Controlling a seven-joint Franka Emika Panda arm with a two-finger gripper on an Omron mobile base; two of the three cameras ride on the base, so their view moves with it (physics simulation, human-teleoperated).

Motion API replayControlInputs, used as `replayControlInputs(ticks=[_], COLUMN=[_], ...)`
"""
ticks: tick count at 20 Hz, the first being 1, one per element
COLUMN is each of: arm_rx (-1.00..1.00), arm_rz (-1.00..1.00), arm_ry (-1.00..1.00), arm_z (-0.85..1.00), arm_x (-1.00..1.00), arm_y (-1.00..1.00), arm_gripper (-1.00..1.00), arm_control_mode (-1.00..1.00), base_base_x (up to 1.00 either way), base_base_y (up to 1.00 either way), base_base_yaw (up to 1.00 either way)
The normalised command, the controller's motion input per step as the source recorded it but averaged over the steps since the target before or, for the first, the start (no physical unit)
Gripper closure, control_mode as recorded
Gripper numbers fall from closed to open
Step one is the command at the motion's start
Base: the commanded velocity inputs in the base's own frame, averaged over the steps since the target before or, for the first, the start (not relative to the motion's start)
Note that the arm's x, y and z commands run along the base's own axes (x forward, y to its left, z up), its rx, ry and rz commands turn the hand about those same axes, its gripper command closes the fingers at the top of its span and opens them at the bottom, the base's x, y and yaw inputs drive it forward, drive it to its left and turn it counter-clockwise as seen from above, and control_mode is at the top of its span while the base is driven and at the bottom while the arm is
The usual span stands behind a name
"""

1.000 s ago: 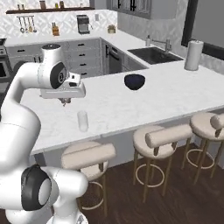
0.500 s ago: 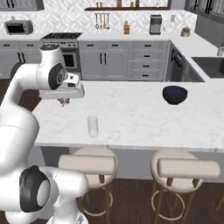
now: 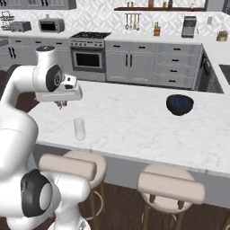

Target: Take a straw from the drawer in front and place it inside the glass cup on the dining counter.

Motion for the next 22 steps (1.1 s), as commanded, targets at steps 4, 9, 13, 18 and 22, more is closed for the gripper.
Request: replayControlInputs(ticks=[4, 9, 13, 18, 22], arm_rx=[0.0, 0.0, 0.0, 0.0, -0.02], arm_rz=[0.0, 0.0, 0.0, -0.12, -0.02], arm_ry=[0.0, 0.0, 0.0, 0.04, 0.02], arm_z=[0.0, 0.0, 0.0, 0.0, 0.11], arm_x=[0.0, 0.0, 0.0, 0.21, 0.37], arm_y=[0.0, 0.0, 0.0, 0.16, 0.04], arm_gripper=[1.0, 1.0, 1.0, 1.0, 1.0], arm_control_mode=[1.0, 1.0, 1.0, -1.0, -1.0], base_base_x=[0.63, 0.66, 0.51, 0.27, 0.0], base_base_y=[-0.04, 0.21, 0.44, 0.38, 0.0], base_base_yaw=[-0.14, -0.43, -0.58, -0.32, 0.0])
